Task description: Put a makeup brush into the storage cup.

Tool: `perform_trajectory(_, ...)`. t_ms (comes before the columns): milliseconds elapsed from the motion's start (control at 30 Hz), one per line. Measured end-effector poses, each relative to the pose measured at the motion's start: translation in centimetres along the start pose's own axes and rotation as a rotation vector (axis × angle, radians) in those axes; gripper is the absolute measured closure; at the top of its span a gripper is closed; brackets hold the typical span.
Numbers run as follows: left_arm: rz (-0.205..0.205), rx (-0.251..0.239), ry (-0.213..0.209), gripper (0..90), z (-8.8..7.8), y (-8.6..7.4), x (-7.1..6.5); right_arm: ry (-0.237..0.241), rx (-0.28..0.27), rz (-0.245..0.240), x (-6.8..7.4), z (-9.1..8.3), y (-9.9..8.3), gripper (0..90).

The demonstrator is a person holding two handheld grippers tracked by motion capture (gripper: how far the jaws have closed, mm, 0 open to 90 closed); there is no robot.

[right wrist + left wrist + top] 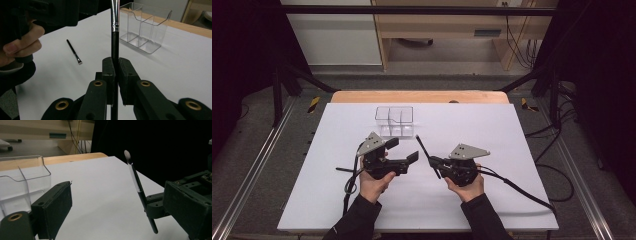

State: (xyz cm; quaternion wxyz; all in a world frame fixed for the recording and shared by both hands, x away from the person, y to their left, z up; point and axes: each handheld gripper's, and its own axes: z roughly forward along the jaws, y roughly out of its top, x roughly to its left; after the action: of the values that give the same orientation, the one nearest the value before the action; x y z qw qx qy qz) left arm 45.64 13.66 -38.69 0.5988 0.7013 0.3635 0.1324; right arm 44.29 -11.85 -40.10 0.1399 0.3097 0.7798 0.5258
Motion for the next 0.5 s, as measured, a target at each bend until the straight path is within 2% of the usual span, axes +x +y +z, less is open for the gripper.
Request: perform_trajectory(500,-0.049,-0.028,-0.027,15.7,1.7,-0.3,-0.8,0.009,-0.014,0.004,0.1,0.0,0.0,84.4)
